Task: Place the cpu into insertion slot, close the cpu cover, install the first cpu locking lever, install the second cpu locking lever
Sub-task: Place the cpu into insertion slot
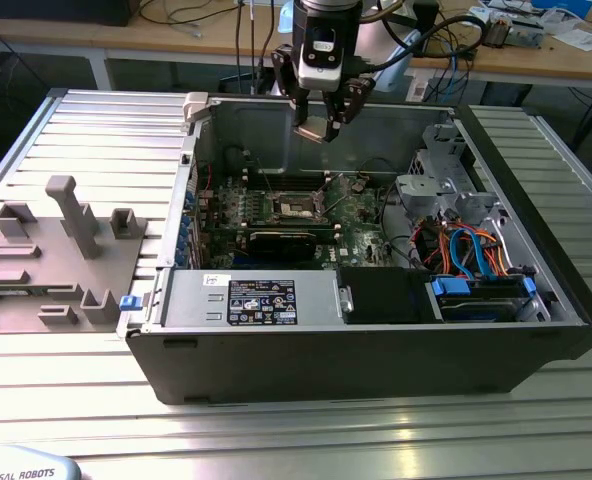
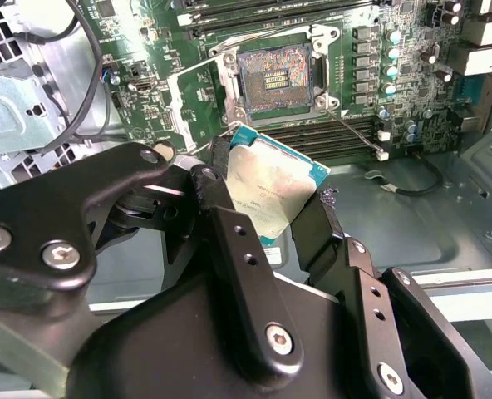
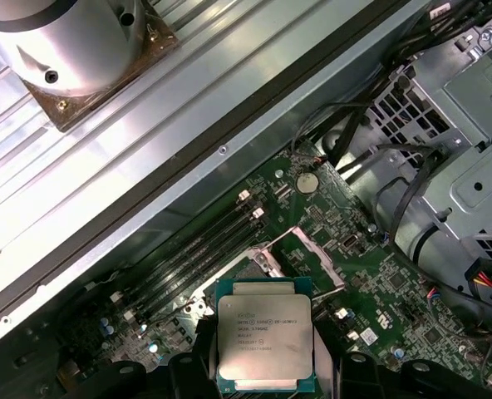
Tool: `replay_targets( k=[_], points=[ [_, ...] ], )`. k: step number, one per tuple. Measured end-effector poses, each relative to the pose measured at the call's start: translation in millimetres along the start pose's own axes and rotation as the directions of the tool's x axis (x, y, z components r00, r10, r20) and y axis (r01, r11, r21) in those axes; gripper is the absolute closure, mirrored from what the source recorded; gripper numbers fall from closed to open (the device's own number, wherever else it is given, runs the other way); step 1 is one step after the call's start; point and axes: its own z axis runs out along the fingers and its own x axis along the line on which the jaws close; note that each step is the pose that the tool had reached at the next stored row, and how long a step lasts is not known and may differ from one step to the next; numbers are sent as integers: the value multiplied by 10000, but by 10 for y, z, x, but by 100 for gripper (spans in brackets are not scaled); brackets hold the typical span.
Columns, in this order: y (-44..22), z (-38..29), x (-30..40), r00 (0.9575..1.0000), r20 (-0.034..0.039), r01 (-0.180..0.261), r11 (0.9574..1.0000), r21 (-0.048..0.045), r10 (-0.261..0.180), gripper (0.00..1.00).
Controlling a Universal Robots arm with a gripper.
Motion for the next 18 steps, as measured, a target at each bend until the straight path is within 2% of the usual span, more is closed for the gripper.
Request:
replay_targets(
  k=[10, 18],
  points=[
    [0, 0, 0, 9999, 15, -159, 9999, -3, 159, 46],
    [0, 1, 0, 9990, 40, -446, 9990, -9, 446, 46]
  ],
)
